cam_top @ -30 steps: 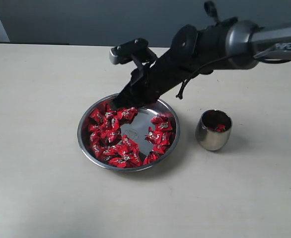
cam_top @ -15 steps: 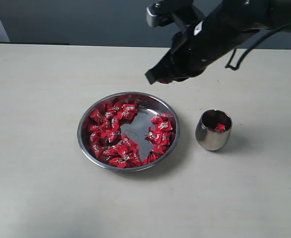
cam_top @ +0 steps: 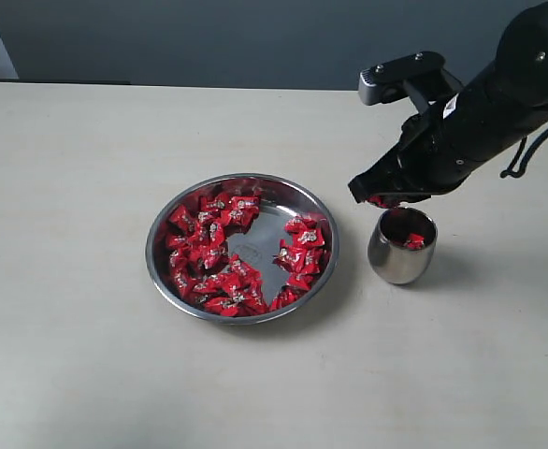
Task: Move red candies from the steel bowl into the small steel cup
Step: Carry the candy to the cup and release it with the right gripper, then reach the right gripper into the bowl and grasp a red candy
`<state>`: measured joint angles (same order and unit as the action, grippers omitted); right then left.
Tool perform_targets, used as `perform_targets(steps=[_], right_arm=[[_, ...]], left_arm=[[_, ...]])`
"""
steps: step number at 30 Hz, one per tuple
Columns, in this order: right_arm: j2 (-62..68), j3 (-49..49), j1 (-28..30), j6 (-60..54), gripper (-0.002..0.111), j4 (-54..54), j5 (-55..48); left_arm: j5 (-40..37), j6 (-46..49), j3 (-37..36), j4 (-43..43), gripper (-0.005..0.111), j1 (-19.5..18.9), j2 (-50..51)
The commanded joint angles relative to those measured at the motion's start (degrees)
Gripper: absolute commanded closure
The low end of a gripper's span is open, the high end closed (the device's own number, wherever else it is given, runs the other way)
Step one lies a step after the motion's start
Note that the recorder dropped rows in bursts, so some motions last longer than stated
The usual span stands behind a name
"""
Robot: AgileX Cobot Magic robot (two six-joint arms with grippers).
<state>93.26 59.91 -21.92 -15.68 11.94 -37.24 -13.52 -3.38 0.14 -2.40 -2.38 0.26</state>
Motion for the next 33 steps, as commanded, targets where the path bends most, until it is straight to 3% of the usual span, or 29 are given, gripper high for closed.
perform_targets(steps=[1,10,12,14,16,19,22,26,33], right_arm=[[-0.8,-0.2,0.3,2.1,0.106,-4.0,-1.9],[-0.8,-0.2,0.3,4.1,0.104,-9.1,-5.8],[-0.8,-0.2,0.3,4.1,0.093,-9.3,-6.2],[-0.8,-0.2,0.3,4.1,0.068,-9.3,-5.7],[-0.8,-0.2,0.3,4.1,0.064,-8.3,-4.1],[-0.8,-0.2,0.1,1.7,0.069,3.7,0.2],[-0.3,-0.2,-0.9,-15.6,0.070,23.0,2.3],[2.6,-0.1,-4.3,-30.3,0.070,35.8,5.1],[9.6,1.4,-8.8,-32.8,0.070,37.5,8.5]], left_arm=[[0.2,-0.1,-0.1,0.0,0.106,0.3,-0.3],[0.2,-0.1,-0.1,-0.2,0.106,0.3,-0.3],[0.2,-0.1,-0.1,-0.2,0.106,0.3,-0.3],[0.2,-0.1,-0.1,-0.2,0.106,0.3,-0.3],[0.2,-0.1,-0.1,-0.2,0.106,0.3,-0.3],[0.2,-0.1,-0.1,-0.2,0.106,0.3,-0.3],[0.2,-0.1,-0.1,-0.2,0.106,0.3,-0.3],[0.2,-0.1,-0.1,-0.2,0.106,0.3,-0.3],[0.2,-0.1,-0.1,-0.1,0.106,0.3,-0.3]])
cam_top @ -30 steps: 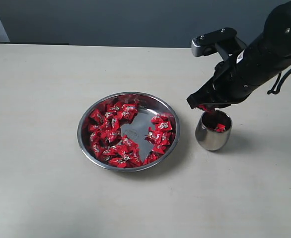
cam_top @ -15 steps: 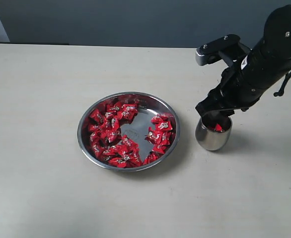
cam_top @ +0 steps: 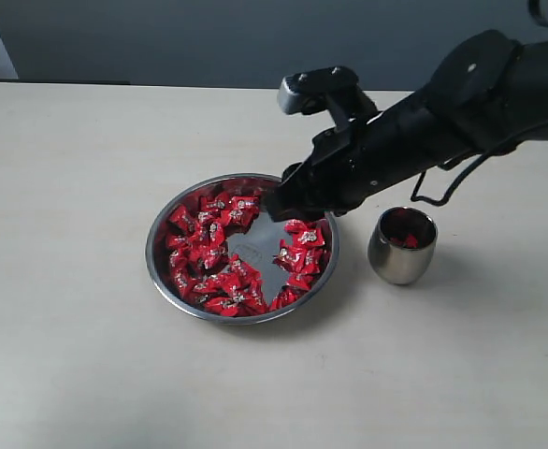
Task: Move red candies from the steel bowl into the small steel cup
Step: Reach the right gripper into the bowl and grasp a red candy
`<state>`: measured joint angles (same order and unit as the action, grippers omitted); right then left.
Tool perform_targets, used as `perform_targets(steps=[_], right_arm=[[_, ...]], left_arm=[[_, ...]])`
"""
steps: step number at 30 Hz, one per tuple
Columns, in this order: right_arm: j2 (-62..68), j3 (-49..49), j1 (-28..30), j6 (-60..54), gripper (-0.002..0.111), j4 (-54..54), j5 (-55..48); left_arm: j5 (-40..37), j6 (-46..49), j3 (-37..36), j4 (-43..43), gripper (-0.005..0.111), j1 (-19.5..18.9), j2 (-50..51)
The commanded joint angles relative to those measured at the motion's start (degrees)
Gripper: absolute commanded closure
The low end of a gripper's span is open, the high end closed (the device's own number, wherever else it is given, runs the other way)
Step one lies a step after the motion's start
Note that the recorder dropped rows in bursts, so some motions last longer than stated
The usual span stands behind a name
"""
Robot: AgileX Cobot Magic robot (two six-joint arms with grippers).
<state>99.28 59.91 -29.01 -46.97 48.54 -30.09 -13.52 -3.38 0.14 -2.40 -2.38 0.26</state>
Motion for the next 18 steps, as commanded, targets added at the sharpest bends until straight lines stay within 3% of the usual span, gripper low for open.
perform_targets(steps=[1,11,18], right_arm=[[4.9,2.3,-2.3,-1.5,0.070,1.0,1.1],[15.5,12.3,-4.8,-1.7,0.070,-1.1,-2.4],[19.0,13.6,-4.8,-1.7,0.070,-1.2,-4.6]], left_arm=[[0.2,-0.1,-0.1,-0.1,0.106,0.3,-0.3],[0.2,-0.1,-0.1,-0.1,0.106,0.3,-0.3],[0.2,-0.1,-0.1,-0.1,0.106,0.3,-0.3]])
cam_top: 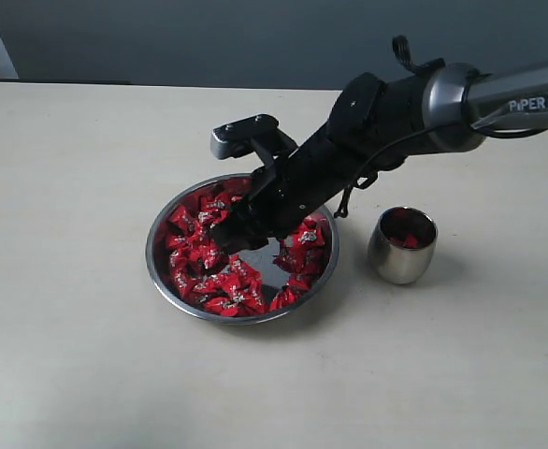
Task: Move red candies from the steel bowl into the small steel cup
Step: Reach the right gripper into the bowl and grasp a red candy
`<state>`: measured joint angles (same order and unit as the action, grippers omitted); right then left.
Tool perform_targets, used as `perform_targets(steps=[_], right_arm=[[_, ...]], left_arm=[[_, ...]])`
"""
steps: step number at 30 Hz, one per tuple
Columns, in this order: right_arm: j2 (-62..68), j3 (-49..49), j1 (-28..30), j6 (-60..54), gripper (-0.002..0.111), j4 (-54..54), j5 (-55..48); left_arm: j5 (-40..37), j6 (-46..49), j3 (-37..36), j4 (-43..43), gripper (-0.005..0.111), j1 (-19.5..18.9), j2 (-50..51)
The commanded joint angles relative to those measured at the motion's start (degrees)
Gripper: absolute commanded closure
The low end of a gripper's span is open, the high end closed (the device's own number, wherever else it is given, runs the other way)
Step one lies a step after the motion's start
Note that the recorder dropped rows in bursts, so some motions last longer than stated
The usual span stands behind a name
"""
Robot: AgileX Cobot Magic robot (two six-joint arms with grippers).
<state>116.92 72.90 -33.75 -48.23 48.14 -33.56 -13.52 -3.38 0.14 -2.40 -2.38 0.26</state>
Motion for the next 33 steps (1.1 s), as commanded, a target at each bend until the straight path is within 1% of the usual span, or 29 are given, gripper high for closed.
perform_targets(steps=[1,16,17,19,23,28,33], right_arm=[[1.7,0.6,0.0,-0.4,0.070,-1.3,-1.1],[4.9,0.6,0.0,-0.4,0.071,-1.8,0.6],[4.9,0.6,0.0,-0.4,0.073,-1.8,0.8],[4.9,0.6,0.0,-0.4,0.082,-1.6,1.0],[3.7,0.6,0.0,-0.4,0.109,-1.6,1.0],[-0.4,0.6,0.0,-0.4,0.109,-1.9,1.1],[-7.4,0.6,1.1,1.5,0.109,-5.8,0.8]], left_arm=[[0.2,-0.1,-0.1,-0.1,0.106,0.3,-0.3],[0.2,-0.1,-0.1,-0.1,0.106,0.3,-0.3],[0.2,-0.1,-0.1,-0.1,0.106,0.3,-0.3],[0.2,-0.1,-0.1,-0.1,0.106,0.3,-0.3],[0.2,-0.1,-0.1,-0.1,0.106,0.3,-0.3],[0.2,-0.1,-0.1,-0.1,0.106,0.3,-0.3],[0.2,-0.1,-0.1,-0.1,0.106,0.3,-0.3]])
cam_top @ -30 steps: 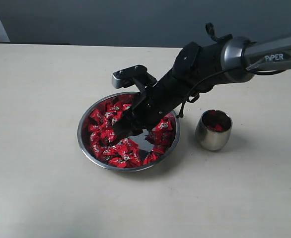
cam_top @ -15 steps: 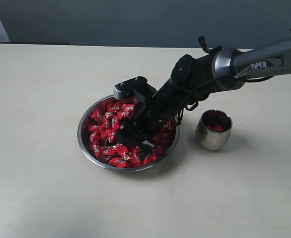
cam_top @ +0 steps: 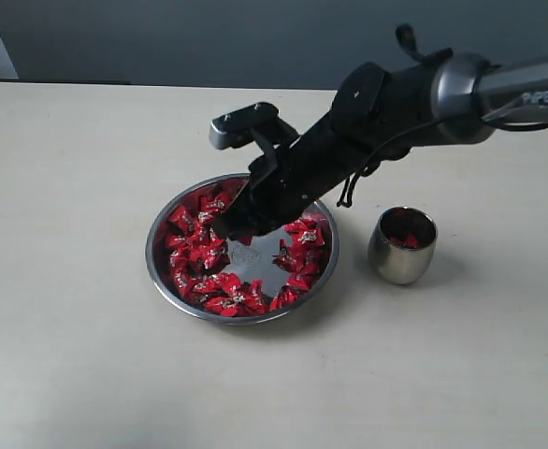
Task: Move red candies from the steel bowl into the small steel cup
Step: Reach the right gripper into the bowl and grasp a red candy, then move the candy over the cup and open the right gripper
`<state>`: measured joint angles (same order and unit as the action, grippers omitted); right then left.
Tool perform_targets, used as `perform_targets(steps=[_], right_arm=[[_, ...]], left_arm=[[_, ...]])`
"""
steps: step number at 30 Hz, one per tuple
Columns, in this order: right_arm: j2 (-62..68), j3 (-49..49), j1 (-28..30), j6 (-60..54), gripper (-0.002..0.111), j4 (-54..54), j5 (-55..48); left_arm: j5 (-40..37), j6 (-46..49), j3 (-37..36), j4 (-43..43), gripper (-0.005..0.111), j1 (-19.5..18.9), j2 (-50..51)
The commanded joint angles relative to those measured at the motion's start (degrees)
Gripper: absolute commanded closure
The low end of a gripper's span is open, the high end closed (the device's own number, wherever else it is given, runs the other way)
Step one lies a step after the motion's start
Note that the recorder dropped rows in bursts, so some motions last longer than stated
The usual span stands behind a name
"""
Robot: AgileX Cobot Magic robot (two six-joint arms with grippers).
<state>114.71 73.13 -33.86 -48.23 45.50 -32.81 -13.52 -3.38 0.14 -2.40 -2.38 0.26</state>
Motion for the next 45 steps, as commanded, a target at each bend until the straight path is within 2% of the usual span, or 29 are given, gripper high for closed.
perform_targets(steps=[1,5,8,12,18,31,33,37,39,45], right_arm=[[-6.6,0.4,1.6,3.2,0.109,-4.7,-0.3],[-11.2,0.3,5.4,15.0,0.109,-13.4,-4.0],[-14.3,0.1,9.0,24.2,0.109,-23.9,-7.5],[-17.5,-1.9,12.8,29.1,0.109,-31.3,-12.1],[-19.9,-6.7,16.8,29.2,0.109,-31.6,-12.8],[-19.0,-8.9,16.8,29.1,0.108,-32.5,-14.8],[-18.3,-8.9,16.8,29.1,0.101,-33.5,-15.4],[-17.1,-8.9,16.8,29.1,0.075,-33.6,-15.0],[-16.8,-8.9,16.8,29.1,0.067,-33.6,-14.6],[-16.8,-8.8,16.8,29.1,0.065,-33.0,-12.6]], left_arm=[[0.2,-0.1,-0.1,-0.1,0.106,0.3,-0.3],[0.2,-0.1,-0.1,-0.1,0.106,0.3,-0.3],[0.2,-0.1,-0.1,-0.1,0.106,0.3,-0.3],[0.2,-0.1,-0.1,-0.1,0.106,0.3,-0.3],[0.2,-0.1,-0.1,-0.1,0.106,0.3,-0.3],[0.2,-0.1,-0.1,-0.1,0.106,0.3,-0.3],[0.2,-0.1,-0.1,-0.1,0.106,0.3,-0.3],[0.2,-0.1,-0.1,-0.1,0.106,0.3,-0.3],[0.2,-0.1,-0.1,-0.1,0.106,0.3,-0.3],[0.2,-0.1,-0.1,-0.1,0.106,0.3,-0.3]])
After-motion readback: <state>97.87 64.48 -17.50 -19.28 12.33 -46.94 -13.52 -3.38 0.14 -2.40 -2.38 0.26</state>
